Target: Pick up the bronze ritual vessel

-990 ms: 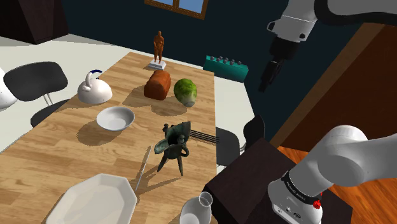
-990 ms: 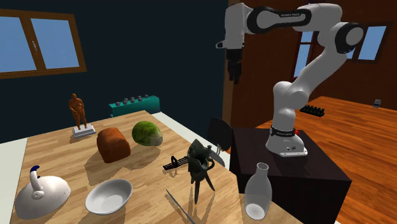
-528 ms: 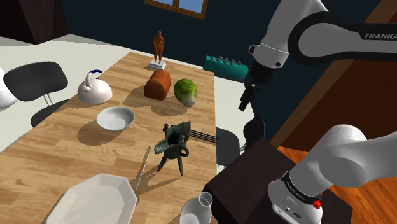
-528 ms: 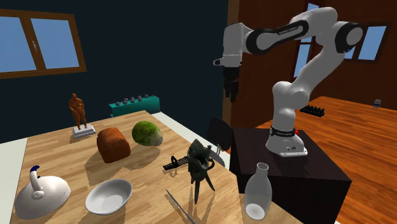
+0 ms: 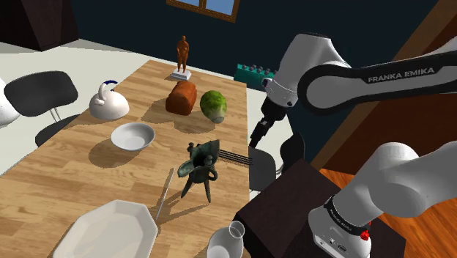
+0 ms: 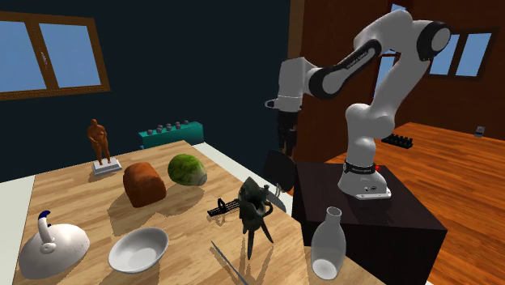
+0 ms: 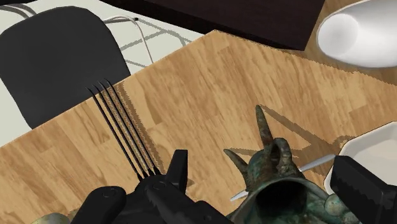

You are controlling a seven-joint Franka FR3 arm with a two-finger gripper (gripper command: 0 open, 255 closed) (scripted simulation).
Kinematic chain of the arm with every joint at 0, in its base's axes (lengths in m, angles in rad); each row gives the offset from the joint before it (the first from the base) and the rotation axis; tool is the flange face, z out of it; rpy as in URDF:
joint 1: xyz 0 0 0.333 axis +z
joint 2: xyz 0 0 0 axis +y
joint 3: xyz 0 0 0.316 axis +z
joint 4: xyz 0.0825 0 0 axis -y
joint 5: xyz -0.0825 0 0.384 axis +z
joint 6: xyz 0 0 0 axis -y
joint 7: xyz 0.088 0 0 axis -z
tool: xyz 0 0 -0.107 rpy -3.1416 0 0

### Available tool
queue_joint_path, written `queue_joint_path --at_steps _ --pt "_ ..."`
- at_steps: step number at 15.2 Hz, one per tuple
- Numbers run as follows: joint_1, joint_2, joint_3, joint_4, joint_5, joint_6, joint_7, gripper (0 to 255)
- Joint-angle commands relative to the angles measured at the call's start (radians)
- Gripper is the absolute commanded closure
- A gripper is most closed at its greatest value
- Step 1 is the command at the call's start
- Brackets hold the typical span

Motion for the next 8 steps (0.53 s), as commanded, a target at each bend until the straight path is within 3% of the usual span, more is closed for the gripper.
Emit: queue_joint_path --at_steps 1,8 --pt "0.014 0.059 0.019 -0.023 0.021 0.103 -0.001 0" --pt "0.051 0.345 0.096 -0.014 0.061 0.442 0.017 0"
